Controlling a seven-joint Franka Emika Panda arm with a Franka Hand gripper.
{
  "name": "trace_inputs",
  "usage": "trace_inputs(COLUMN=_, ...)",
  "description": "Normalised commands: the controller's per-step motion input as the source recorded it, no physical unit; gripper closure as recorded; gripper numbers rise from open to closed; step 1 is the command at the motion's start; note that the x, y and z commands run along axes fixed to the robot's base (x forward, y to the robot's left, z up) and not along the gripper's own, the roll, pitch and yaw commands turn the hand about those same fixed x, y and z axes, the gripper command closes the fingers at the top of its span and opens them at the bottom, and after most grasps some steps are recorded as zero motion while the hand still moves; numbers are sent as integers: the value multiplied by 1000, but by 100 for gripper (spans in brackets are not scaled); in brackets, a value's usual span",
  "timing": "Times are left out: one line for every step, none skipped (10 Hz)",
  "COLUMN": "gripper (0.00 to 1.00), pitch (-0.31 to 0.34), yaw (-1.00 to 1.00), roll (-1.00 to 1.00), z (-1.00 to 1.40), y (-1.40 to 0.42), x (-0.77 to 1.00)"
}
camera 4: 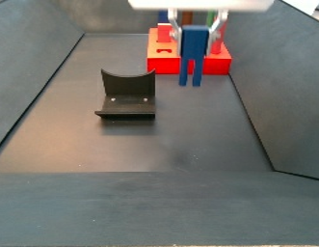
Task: Pick up the square-circle object. Move up. Rotate the square-circle object. Place the square-circle object on the fixture. Regrasp the square-circle object. Move to above the board. Insert the square-circle object.
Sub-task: Move to above the board.
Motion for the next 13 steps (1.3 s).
trace_inputs(gripper=100, pitch=83, yaw=20, roll=103, z=1000, y=176, x=137)
trace_inputs(gripper=100, pitch=80, yaw=14, roll=89, z=1000, y=162, x=125)
trace_inputs(gripper=100, pitch=77, yaw=7, roll=71, z=1000, y=144, x=107)
trace_inputs(gripper=100, pitch=73, yaw=4, roll=60, z=1000, y=131, x=94)
trace_inputs(gripper=100, pitch=75, yaw=0, roll=50, z=872, y=100, x=68)
trace_inputs(gripper=100, pitch=75, yaw=-3, roll=48, z=699, y=67, x=45)
trace_inputs(gripper=100, pitch=71, yaw=-6, roll=47, z=467, y=39, x=22)
trace_inputs(gripper=100, pitch=72, yaw=-9, roll=47, z=295, y=25, x=14)
trace_inputs(gripper=100, pitch=246, yaw=20, roll=-386, z=230, y=-1000, x=-33)
trace_inputs(gripper=100, pitch=238, yaw=29, roll=-378, z=211, y=-1000, x=-30)
trace_inputs(gripper=100, pitch=177, yaw=38, roll=-255, z=223, y=-1000, x=-30)
trace_inputs(gripper=100, pitch=139, yaw=32, roll=-223, z=220, y=-1000, x=-28)
trace_inputs(gripper=100, pitch=75, yaw=15, roll=-73, z=222, y=-1000, x=-28)
